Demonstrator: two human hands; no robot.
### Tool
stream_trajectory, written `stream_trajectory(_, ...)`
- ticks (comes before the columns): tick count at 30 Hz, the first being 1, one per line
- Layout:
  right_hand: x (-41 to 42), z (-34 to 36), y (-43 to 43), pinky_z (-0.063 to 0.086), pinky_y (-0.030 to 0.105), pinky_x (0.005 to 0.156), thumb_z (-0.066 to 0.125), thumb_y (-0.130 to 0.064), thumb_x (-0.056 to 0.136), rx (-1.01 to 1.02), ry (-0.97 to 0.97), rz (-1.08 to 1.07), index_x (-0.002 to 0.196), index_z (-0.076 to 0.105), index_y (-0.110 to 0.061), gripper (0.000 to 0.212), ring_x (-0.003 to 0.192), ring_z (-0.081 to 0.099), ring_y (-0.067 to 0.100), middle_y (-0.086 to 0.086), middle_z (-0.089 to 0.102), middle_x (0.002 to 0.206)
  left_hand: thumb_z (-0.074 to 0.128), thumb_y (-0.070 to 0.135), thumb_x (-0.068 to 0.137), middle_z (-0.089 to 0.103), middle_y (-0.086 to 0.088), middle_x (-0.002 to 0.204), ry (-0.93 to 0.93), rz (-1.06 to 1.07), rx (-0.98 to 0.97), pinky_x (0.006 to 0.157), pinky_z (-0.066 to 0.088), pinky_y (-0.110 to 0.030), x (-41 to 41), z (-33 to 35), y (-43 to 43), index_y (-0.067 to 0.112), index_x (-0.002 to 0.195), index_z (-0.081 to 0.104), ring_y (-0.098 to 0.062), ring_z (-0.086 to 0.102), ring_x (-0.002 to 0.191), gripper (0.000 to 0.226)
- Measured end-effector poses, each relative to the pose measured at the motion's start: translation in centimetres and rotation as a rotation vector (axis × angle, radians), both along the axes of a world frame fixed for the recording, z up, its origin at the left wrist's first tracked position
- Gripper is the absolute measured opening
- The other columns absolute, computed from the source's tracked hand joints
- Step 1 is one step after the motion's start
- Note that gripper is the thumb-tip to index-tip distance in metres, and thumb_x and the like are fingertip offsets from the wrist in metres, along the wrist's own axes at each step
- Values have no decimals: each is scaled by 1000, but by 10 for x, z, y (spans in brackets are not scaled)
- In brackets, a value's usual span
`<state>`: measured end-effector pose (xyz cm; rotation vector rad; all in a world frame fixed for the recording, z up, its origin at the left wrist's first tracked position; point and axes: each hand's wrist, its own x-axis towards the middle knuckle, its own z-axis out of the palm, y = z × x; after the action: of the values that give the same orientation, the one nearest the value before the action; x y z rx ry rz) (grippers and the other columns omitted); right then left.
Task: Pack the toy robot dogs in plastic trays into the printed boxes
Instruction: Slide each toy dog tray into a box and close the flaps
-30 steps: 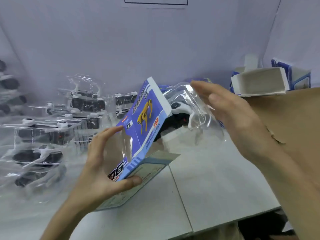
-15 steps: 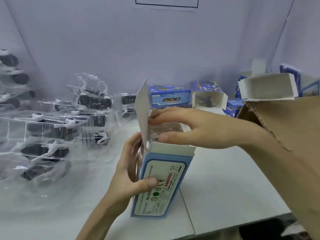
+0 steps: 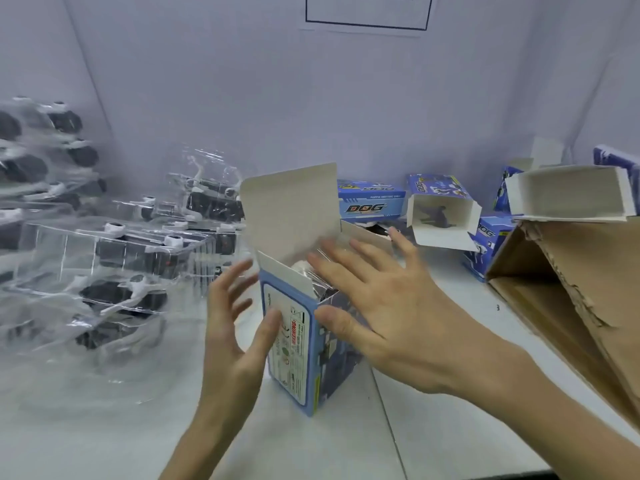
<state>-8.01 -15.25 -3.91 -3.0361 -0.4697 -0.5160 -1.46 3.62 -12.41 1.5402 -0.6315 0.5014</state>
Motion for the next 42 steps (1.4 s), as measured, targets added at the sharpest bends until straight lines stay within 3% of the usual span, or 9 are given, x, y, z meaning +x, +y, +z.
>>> stream_trajectory(5,6,3,6,-2,41,124,13,-63,100,4,-11,89,155,27,-30,65,153,4,7,-12,15,166,65,28,88,51,-6,144,-546,225,238,111,36,-45,-21,19,-17,11,137,50,-28,45,139,54)
stream_trajectory(10,15,2,-4,24,23,110,37,-51,102,23,-11,200,149,37,-33,50,145,29,3,-20,32,158,63,39,88,57,1,141,-480,228,373,119,28,-39,-10,22,-24,13,133,54,-12,45,140,53)
stream_trajectory(19,21,11,-4,43,25,90,43,-25,96,272,25,245,119,65,-27,32,105,57,6,-14,65,117,62,30,90,70,11,117,-512,218,425,97,42,-27,10,40,-6,14,114,70,-4,63,110,29)
stream_trajectory(23,38,14,-6,51,34,80,52,-13,96,466,-240,121,103,72,-19,22,85,63,11,-5,72,95,55,30,87,73,13,107,-495,239,491,91,38,-26,9,48,-11,17,103,76,-7,62,97,30)
stream_trajectory(26,48,8,-4,42,28,91,61,2,85,424,-413,-4,102,73,-18,29,101,61,16,-4,68,106,51,29,87,75,13,100,-478,222,502,88,36,-32,7,48,-13,18,94,79,-9,61,92,31)
stream_trajectory(29,54,-1,-9,31,28,98,62,-8,74,527,-510,-101,119,66,-26,49,117,49,12,-7,58,124,49,29,86,76,13,93,-470,207,485,87,38,-37,8,48,-13,15,87,79,-10,61,90,33)
stream_trajectory(33,58,-9,-17,55,30,94,61,-1,88,1090,-176,38,113,69,-26,36,105,64,2,-14,71,111,48,29,87,74,12,91,-464,199,448,86,39,-42,10,44,-16,14,84,77,-12,61,90,33)
stream_trajectory(37,53,-24,-17,59,28,73,54,-11,98,1146,-166,94,102,71,-32,27,100,69,12,-17,71,103,47,31,88,74,15,93,-444,133,420,88,40,-42,18,43,-12,15,83,77,-7,61,95,34)
stream_trajectory(42,43,-29,-20,47,22,83,50,-38,91,978,-231,131,94,64,-38,14,108,58,2,-22,61,103,47,28,85,75,17,100,-378,-42,343,91,44,-47,26,47,0,15,85,79,-14,65,105,35)
